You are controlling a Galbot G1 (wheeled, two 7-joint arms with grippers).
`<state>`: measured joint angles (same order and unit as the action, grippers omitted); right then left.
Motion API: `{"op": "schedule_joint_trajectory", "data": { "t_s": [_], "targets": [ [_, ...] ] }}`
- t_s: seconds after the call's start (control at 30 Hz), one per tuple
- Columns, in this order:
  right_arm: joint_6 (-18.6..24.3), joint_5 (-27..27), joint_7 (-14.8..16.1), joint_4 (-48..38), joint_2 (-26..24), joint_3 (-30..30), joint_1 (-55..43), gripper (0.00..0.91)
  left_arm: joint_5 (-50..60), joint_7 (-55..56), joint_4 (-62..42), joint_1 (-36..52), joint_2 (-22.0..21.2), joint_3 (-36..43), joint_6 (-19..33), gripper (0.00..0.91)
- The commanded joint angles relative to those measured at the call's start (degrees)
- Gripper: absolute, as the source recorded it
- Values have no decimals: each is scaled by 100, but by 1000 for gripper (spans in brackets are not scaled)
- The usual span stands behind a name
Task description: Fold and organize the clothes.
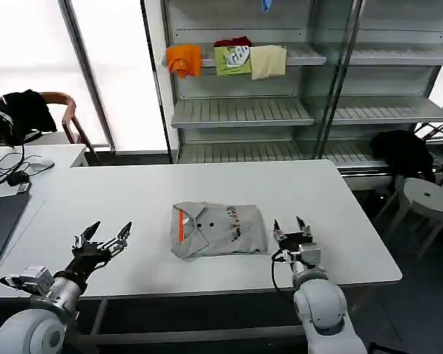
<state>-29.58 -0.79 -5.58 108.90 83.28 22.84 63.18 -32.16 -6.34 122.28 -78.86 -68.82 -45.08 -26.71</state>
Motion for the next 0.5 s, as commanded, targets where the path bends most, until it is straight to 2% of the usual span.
{"op": "schedule_joint_trajectory", "data": {
  "t_s": [0.03, 0.23, 0.27, 0.33, 0.37, 0.5],
  "targets": [
    [-111, -787, 153, 452, -417, 837, 210, 907, -38, -11, -153, -26, 19, -56, 105, 907],
    [-229, -500, 670, 529, -596, 1190, 285, 907, -74, -51, -453, -5, 25, -37, 265, 907],
    [-207, -389, 910, 498, -606, 1295, 291, 907, -68, -65, -517, -9, 25, -19, 295, 907],
    [-196, -115, 1108, 458, -622, 1375, 281, 907, -77, -108, -604, -3, 28, 4, 376, 907],
    [-239, 193, 1242, 403, -651, 1453, 246, 907, -76, -107, -694, 21, 25, 24, 501, 907],
    [-145, 453, 1382, 303, -730, 1537, 203, 907, -98, -71, -940, 100, 15, 37, 853, 907]
  ]
}}
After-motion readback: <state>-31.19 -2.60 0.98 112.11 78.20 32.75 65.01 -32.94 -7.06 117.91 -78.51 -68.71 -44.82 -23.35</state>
